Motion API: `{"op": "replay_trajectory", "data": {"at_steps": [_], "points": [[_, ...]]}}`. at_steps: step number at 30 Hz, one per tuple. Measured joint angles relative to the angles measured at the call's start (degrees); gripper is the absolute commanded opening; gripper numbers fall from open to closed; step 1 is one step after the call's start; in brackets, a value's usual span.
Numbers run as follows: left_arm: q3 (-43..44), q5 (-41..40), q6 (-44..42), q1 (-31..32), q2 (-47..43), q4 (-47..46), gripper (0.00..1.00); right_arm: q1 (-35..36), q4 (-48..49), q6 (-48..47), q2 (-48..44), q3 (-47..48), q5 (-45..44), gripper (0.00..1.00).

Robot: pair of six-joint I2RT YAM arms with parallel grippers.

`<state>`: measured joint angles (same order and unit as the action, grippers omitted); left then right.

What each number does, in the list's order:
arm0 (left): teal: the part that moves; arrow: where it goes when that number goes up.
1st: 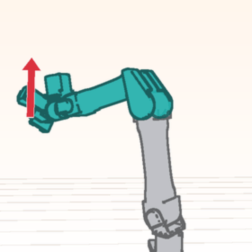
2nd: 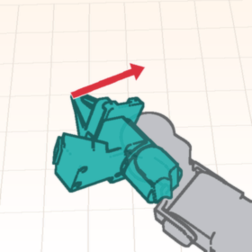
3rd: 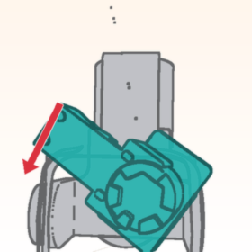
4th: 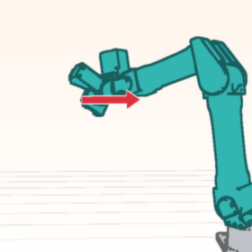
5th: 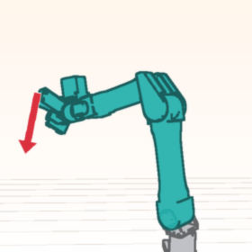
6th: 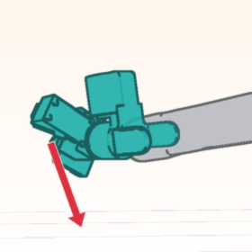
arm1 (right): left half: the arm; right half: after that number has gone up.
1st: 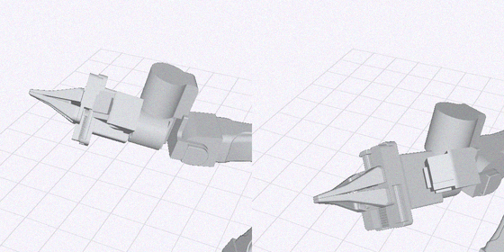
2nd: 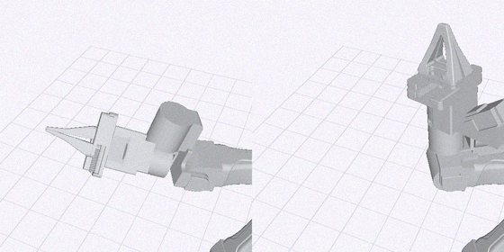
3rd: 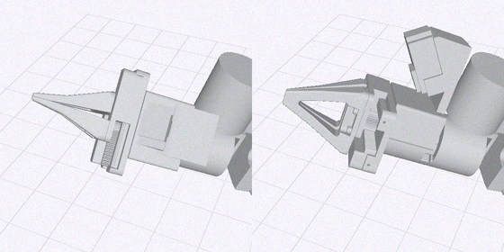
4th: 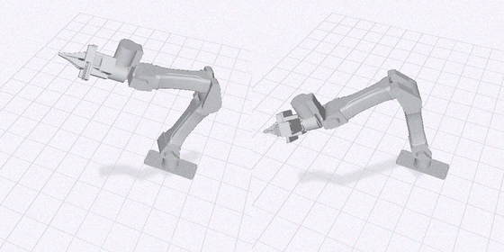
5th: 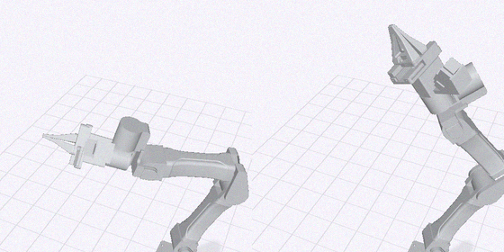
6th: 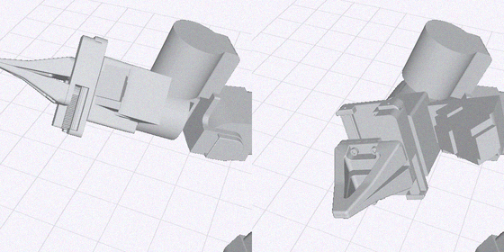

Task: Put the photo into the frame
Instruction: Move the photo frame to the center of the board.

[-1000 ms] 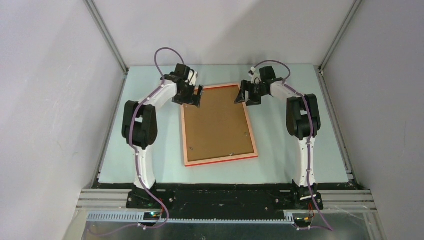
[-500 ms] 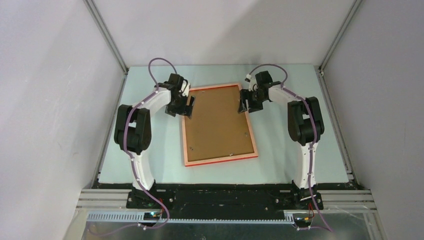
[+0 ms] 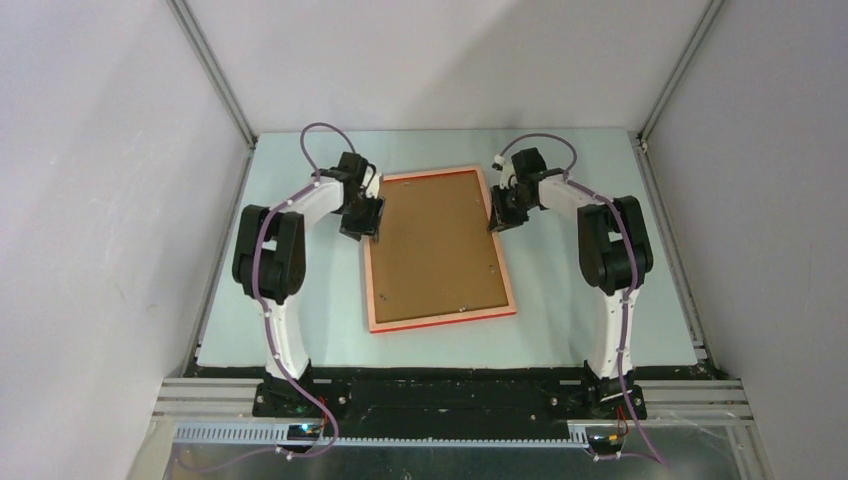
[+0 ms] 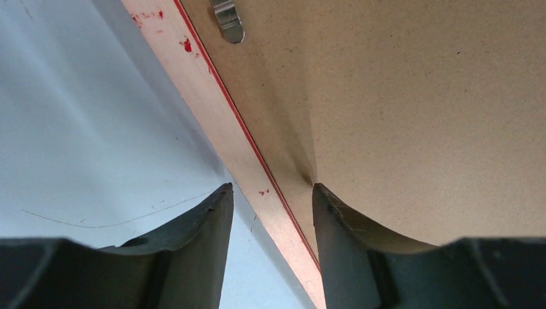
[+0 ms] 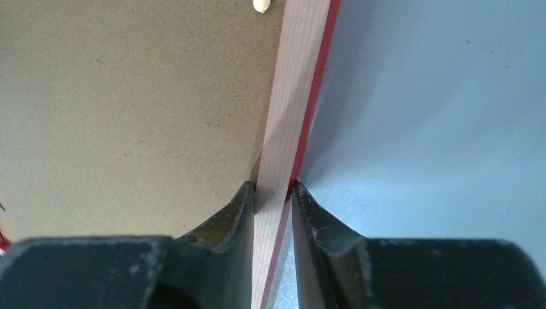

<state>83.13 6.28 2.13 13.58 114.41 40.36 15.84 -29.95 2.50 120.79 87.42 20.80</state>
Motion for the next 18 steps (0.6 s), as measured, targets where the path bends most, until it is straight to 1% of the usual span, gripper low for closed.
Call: {"op": "replay_trajectory", "data": {"at_steps": [4,6,7,8,9,10,11,12,13,14,15,16,17,18], "points": [[-0.92,0.85,0.28,0.00,0.20,-0.11,0.43,0.09,1.16,0.20,-1.70,-2.56,-0.68,0.15],[-1.20,2.12,0.44,0.00,0.20,-0.04,0.37,0.07,1.40,0.17,-2.97,-4.42,-0.72,0.11],[-1.36,2.56,0.44,0.00,0.20,-0.07,0.32,0.07,1.57,0.17,-3.76,-5.60,-0.74,0.09],[-1.57,3.15,0.48,-0.04,0.09,-0.15,0.29,0.07,1.55,0.15,-4.59,-6.80,-0.81,0.08],[-1.68,3.41,0.50,-0.11,0.02,-0.22,0.22,0.07,1.46,0.17,-5.53,-8.04,-0.81,0.07],[-2.05,4.02,0.48,-0.24,-0.20,-0.39,0.18,0.07,1.20,0.17,-6.43,-9.31,-0.83,0.07],[-2.62,4.72,0.66,-0.35,-0.50,-0.70,0.11,0.02,1.11,0.20,-7.19,-10.36,-0.74,0.08],[-3.02,5.16,1.01,-0.39,-0.76,-0.92,0.07,0.02,1.01,0.13,-8.04,-11.63,-0.50,0.09],[-3.76,5.70,0.94,-0.39,-1.16,-1.46,0.02,0.02,0.87,0.00,-8.94,-12.81,-0.33,0.14],[-4.35,6.23,0.96,-0.39,-1.49,-1.75,0.01,0.07,0.70,-0.09,-9.79,-13.92,-0.28,0.22],[-4.98,6.71,0.96,-0.37,-1.86,-2.01,0.00,0.07,0.59,-0.17,-10.47,-14.80,-0.20,0.27],[-5.66,7.41,0.94,-0.37,-2.23,-2.29,0.00,0.07,0.39,-0.26,-11.32,-15.87,-0.22,0.36],[-6.16,7.87,0.94,-0.37,-2.47,-2.43,0.00,0.09,0.15,-0.37,-11.85,-16.48,-0.24,0.40],[-6.69,8.46,0.96,-0.37,-2.75,-2.58,0.00,0.09,-0.20,-0.59,-12.39,-17.09,-0.24,0.47]]}}
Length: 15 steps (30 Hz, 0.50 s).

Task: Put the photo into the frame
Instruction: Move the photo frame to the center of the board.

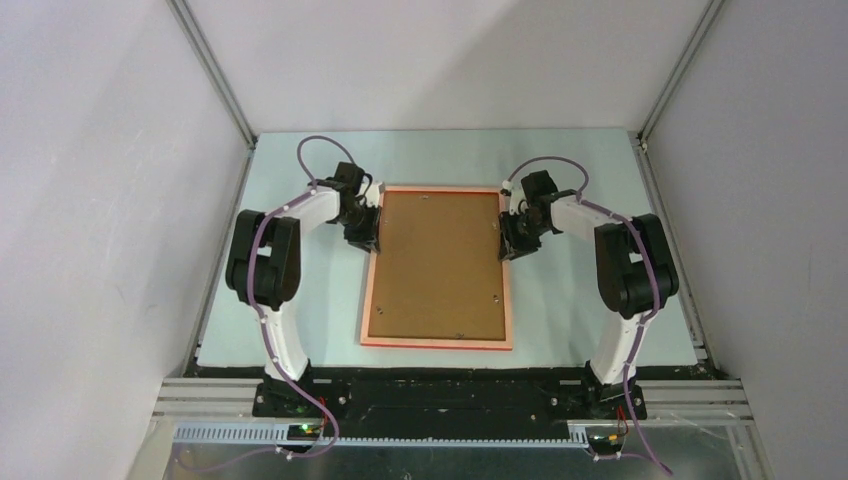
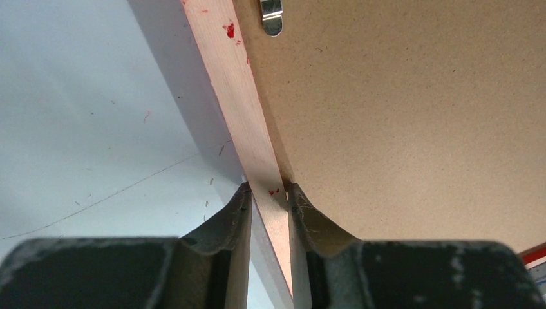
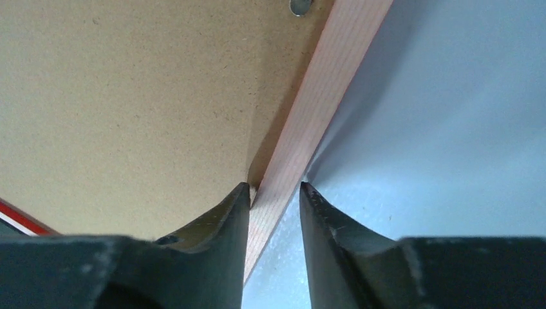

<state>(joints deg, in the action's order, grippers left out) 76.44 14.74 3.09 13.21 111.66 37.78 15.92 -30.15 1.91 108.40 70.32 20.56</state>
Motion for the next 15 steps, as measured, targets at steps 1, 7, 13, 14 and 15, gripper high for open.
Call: {"op": "replay_trajectory", "data": {"at_steps": [1,7,13,14,15], "points": [[-0.42,0.50,-0.02,0.02,-0.17,-0.20,0.00,0.00,-0.33,-0.55,-0.42,-0.42,0.04,0.49],[-1.88,1.14,0.02,-0.02,-1.05,-1.68,0.00,0.15,-0.87,-2.38,-1.90,0.15,-1.11,0.60],[-2.89,1.68,0.07,-0.24,-1.55,-2.58,0.00,0.09,-0.79,-2.60,0.31,5.14,-2.47,0.62],[-3.04,1.73,0.04,-0.26,-1.66,-2.75,0.00,-0.02,-0.70,-2.58,1.22,6.38,-2.58,0.62],[-3.15,1.79,0.04,-0.28,-1.73,-2.89,0.00,-0.09,-0.57,-2.58,2.01,7.26,-2.60,0.61]]}}
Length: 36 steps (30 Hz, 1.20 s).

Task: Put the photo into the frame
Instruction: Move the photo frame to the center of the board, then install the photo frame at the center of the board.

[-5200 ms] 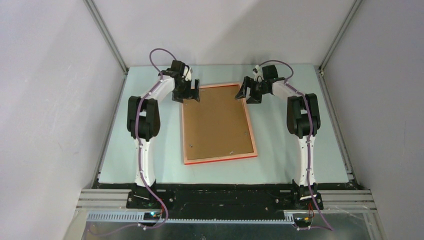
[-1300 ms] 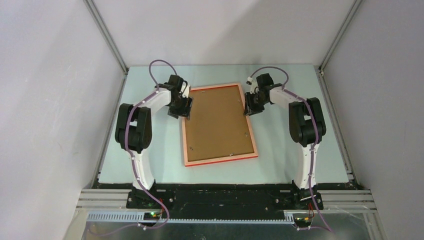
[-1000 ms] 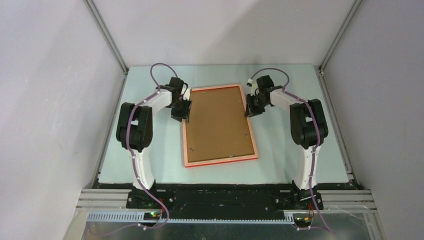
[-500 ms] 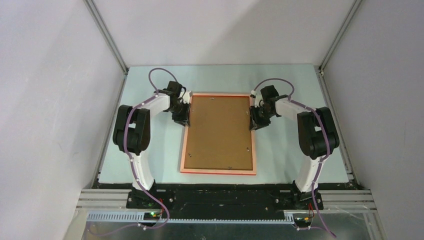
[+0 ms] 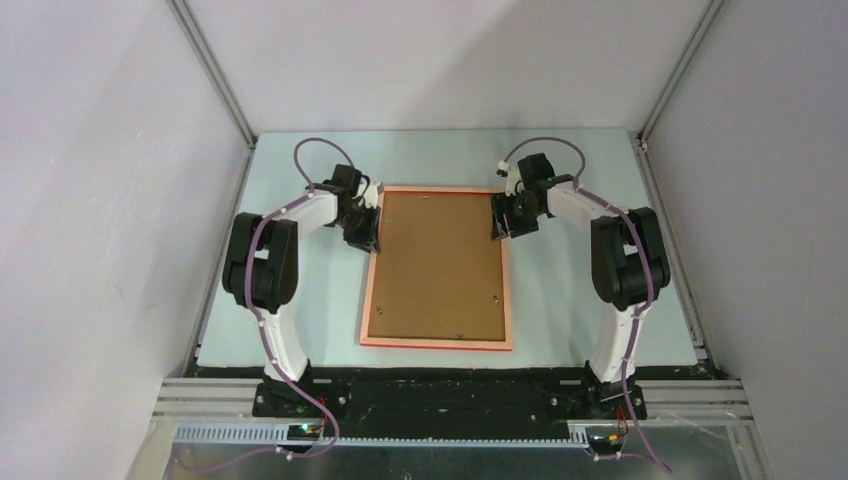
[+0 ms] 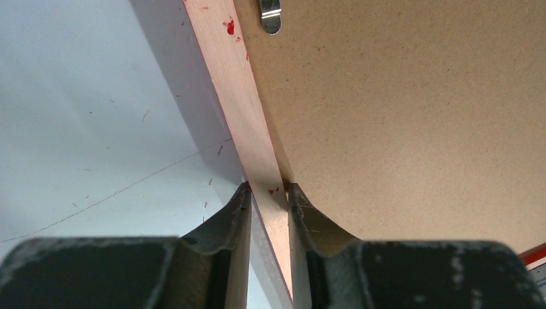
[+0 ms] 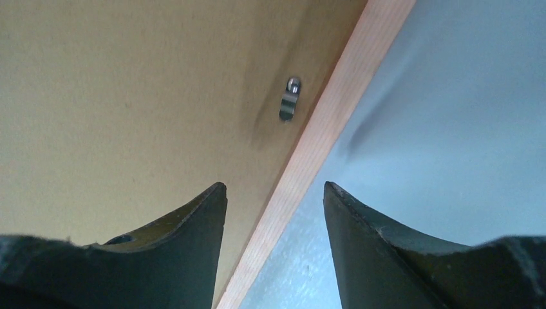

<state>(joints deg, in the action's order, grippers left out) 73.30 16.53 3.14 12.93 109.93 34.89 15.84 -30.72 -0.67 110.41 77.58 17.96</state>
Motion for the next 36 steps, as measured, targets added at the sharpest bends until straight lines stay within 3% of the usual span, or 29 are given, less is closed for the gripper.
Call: {"op": "replay_trajectory", "data": {"at_steps": [12,23,36], "points": [[-0.17,0.04,0.00,0.00,-0.13,-0.24,0.00,-1.49,-0.76,2.16,8.79,10.08,0.00,0.53],[-0.17,0.13,0.00,-0.04,-0.13,-0.24,0.00,-1.05,-1.75,2.19,10.05,11.19,-0.66,0.51],[-0.17,0.15,0.00,-0.04,-0.13,-0.24,0.00,-0.57,-2.73,2.10,10.05,11.74,-3.98,0.32]]}}
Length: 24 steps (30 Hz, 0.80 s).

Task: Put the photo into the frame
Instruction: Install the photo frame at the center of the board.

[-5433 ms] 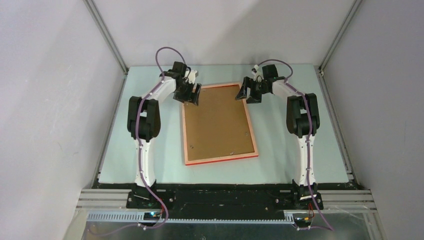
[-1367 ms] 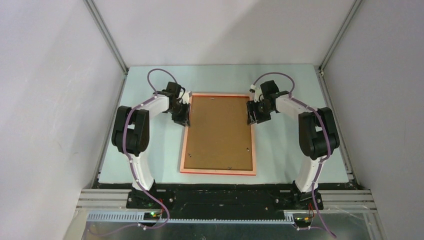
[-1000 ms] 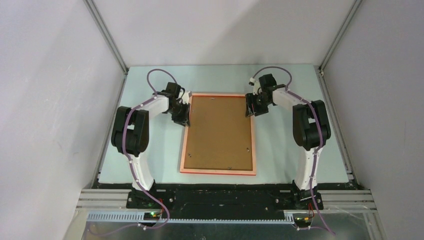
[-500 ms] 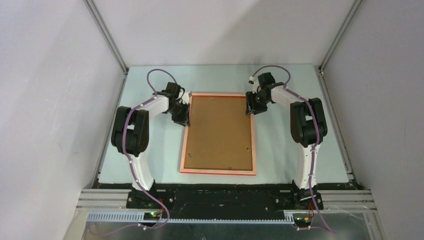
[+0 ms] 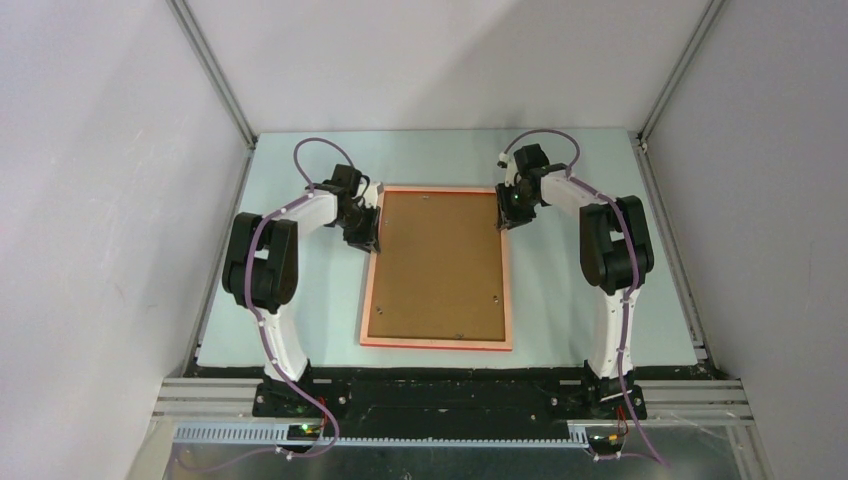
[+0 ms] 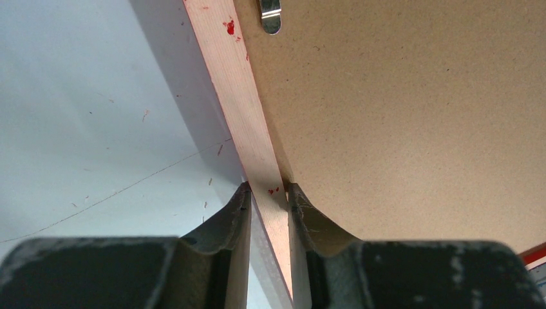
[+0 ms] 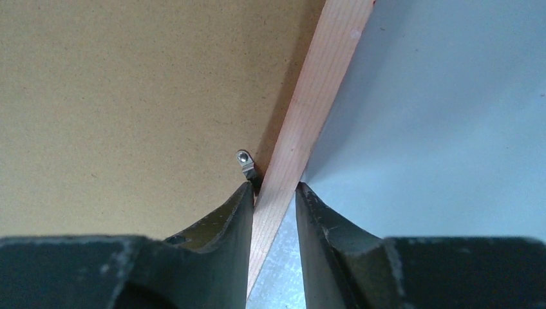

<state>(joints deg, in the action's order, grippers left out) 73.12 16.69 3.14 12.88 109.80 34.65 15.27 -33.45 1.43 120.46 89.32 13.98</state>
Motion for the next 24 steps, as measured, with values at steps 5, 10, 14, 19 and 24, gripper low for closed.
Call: {"op": "replay_trajectory", "data": {"at_steps": [5,10,14,19,24], "points": [[0.00,-0.02,0.00,0.00,0.00,0.00,0.00,-0.13,-0.33,0.13,0.00,0.26,-0.26,0.31],[0.00,-0.02,-0.02,-0.02,0.00,0.00,0.00,-0.61,-0.55,0.50,0.13,0.55,0.50,0.49],[0.00,-0.02,-0.02,-0.02,0.00,0.00,0.00,-0.68,-0.48,0.31,0.13,1.42,1.51,0.57],[0.00,0.00,-0.02,-0.02,-0.02,0.00,0.00,-0.48,-0.66,-0.09,0.13,3.13,1.92,0.57],[-0.04,0.00,-0.02,-0.04,-0.07,-0.04,0.00,-0.11,-1.55,-1.14,0.48,5.22,1.53,0.54]]}}
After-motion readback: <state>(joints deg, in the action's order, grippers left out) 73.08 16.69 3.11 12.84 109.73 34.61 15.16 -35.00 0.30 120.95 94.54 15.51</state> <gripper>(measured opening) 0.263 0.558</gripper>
